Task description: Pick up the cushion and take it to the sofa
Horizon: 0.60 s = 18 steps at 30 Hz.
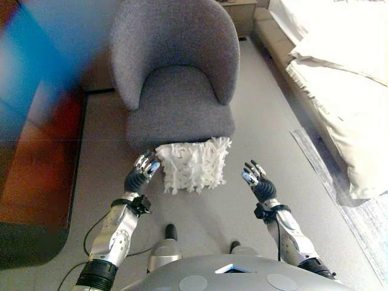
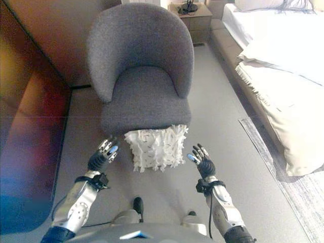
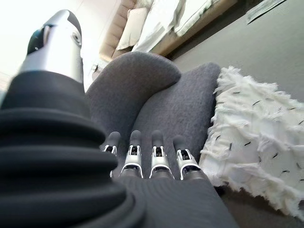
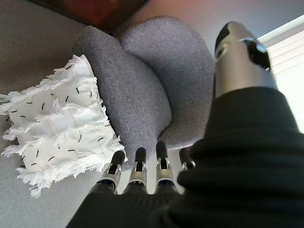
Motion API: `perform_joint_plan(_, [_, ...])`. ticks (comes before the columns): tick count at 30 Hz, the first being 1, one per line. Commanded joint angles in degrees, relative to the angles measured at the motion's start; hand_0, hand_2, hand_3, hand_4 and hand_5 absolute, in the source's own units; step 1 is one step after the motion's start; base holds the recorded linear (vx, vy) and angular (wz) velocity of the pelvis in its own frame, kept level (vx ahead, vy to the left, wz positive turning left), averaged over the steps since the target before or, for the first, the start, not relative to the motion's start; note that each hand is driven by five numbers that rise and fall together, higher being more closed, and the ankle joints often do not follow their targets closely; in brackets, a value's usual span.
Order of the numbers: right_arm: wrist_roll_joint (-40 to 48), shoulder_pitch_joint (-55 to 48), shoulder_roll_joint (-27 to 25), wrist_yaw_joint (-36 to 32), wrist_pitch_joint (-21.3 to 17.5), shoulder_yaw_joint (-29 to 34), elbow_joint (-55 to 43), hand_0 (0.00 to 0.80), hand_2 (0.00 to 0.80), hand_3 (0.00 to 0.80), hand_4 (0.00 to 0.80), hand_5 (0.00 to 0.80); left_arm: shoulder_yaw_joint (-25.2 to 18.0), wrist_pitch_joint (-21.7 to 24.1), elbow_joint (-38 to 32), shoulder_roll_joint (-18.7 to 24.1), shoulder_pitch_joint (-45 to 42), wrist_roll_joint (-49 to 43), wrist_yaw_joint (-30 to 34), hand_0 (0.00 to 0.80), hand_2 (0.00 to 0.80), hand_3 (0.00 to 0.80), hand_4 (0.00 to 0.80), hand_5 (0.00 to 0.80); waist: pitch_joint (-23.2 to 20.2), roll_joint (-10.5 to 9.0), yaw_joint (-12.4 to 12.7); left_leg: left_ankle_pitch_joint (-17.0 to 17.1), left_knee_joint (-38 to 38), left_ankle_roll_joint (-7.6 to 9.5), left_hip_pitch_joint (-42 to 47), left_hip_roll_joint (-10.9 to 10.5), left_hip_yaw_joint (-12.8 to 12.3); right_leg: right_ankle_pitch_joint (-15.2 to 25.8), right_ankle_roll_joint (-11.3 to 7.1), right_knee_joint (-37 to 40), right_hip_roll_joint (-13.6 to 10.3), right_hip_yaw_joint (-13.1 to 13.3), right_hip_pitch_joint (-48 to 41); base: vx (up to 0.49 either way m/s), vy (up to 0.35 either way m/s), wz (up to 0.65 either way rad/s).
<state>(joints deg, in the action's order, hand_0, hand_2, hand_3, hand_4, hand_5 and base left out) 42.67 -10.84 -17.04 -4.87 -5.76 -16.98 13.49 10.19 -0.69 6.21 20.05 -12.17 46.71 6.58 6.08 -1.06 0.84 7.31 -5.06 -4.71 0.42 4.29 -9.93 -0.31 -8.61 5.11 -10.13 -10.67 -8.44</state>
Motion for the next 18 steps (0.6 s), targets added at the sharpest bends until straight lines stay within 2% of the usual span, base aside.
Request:
perform_joint_plan(1, [13.1,4.8,0.0,-14.7,0.8,-1.4,-5.9,0.0,0.0,0.0,0.0,0.0,1.0,-3.1,-0.1,-0.8,5.3,14.9,11.6,0.0,0.0,0.0,0.0,0.0,1.8,-0.17,0.9,-7.8,2.7,2.17,3.4,-0.6,-1.8,2.8,0.71,-0.4,0.9,-4.4,3.2,0.0,0.0,0.0])
perform_joint_plan(3, [22.1,5.6,1.3,-23.0,3.2,-1.4,-4.9,0.0,0.0,0.0,0.0,0.0,1.2,-6.9,0.2,-2.8,5.5,22.9,19.6,0.0,0.0,0.0,0.0,0.0,1.8,-0.02,1.0,-8.1,2.7,2.15,3.8,-0.6,-2.1,2.7,0.63,-0.4,0.9,-4.7,2.9,0.0,0.0,0.0])
perform_joint_plan(5, [33.2,5.9,3.6,-32.2,7.6,-1.3,-3.5,0.0,0.0,0.0,0.0,0.0,1.5,-12.3,0.3,-5.5,4.8,32.3,28.6,0.0,0.0,0.0,0.0,0.0,1.5,0.22,1.0,-8.4,2.8,2.11,3.8,-0.4,-2.7,2.6,0.52,-0.5,0.7,-4.9,3.0,0.0,0.0,0.0])
perform_joint_plan(9, [45.1,5.5,7.9,-43.5,14.5,-1.4,-2.6,0.0,0.0,0.0,0.0,0.0,2.9,-16.3,1.6,-9.2,4.2,41.0,35.4,0.0,0.0,0.0,0.0,0.0,0.8,0.65,0.7,-8.8,2.4,2.11,4.1,-0.2,-3.4,2.4,0.23,-0.5,0.7,-4.8,3.2,0.0,0.0,0.0])
perform_joint_plan(11, [46.0,5.3,8.9,-46.1,15.2,-1.5,-2.6,0.0,0.0,0.0,0.0,0.0,2.9,-17.8,2.5,-10.2,4.5,44.7,36.0,0.0,0.0,0.0,0.0,0.0,0.5,0.8,0.5,-9.0,2.3,2.1,4.2,-0.2,-3.6,2.4,0.18,-0.5,0.7,-4.6,3.3,0.0,0.0,0.0])
perform_joint_plan(18, [45.6,4.8,9.7,-46.7,15.9,-1.2,-1.8,0.0,0.0,0.0,0.0,0.0,1.4,-19.6,3.6,-13.1,4.3,46.2,35.8,0.0,0.0,0.0,0.0,0.0,-0.4,0.67,0.4,-9.3,2.5,1.97,4.3,-0.4,-3.6,2.1,0.4,-0.2,0.9,-4.1,3.2,0.0,0.0,0.0])
